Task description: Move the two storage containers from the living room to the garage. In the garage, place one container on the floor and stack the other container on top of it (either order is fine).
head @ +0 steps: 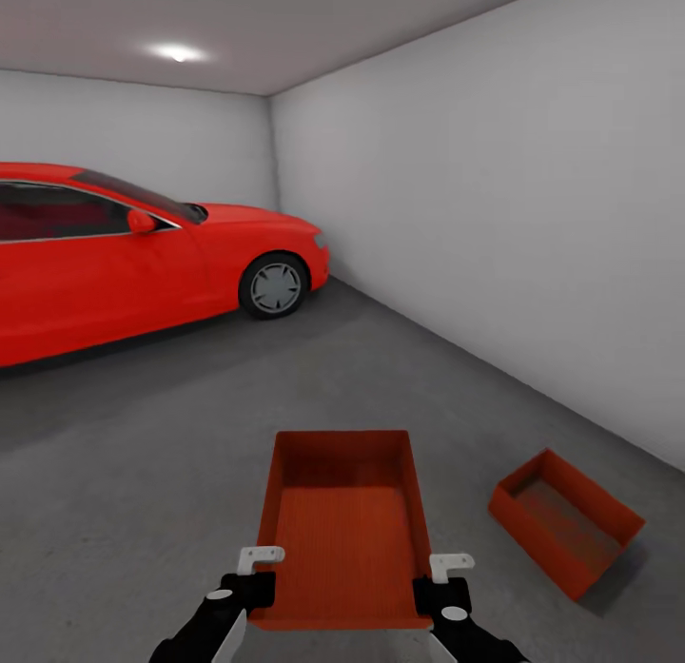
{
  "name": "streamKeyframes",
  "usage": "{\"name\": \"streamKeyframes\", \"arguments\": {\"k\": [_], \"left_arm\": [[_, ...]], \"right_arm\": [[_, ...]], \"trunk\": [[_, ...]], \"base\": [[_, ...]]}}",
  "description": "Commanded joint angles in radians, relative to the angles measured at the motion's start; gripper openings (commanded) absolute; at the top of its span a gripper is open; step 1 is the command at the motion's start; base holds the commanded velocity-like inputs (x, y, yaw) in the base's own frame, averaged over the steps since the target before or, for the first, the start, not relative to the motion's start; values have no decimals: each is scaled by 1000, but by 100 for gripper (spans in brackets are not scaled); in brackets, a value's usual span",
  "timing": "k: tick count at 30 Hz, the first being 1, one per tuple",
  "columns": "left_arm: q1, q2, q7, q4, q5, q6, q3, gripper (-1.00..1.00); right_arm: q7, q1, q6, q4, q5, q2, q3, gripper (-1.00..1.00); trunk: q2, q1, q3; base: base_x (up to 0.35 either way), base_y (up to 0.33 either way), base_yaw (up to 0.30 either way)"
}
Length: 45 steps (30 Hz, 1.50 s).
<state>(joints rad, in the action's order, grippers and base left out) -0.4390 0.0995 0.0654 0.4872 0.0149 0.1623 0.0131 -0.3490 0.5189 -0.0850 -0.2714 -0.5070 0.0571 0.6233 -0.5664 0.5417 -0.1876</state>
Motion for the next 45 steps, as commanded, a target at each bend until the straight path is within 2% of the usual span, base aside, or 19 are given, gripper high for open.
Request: {"name": "streamKeyframes", "arguments": {"k": [1,22,45], "left_arm": [[0,-14,11,5,-17,-7,8,-100],[0,-13,11,11,-16,-6,7,-100],[0,-14,13,-2,-18,-4,7,-100]], "right_arm": [[-13,2,-9,21,-31,-11,-8,-100],[-13,2,-9,21,-31,-11,-8,-100],[-13,3,-9,21,-31,-11,-8,-100]], "trunk": [[-2,0,-2],[-2,0,-2],[-2,0,-2]], "base": [[0,0,-288],[3,0,-288],[305,0,-288]]}}
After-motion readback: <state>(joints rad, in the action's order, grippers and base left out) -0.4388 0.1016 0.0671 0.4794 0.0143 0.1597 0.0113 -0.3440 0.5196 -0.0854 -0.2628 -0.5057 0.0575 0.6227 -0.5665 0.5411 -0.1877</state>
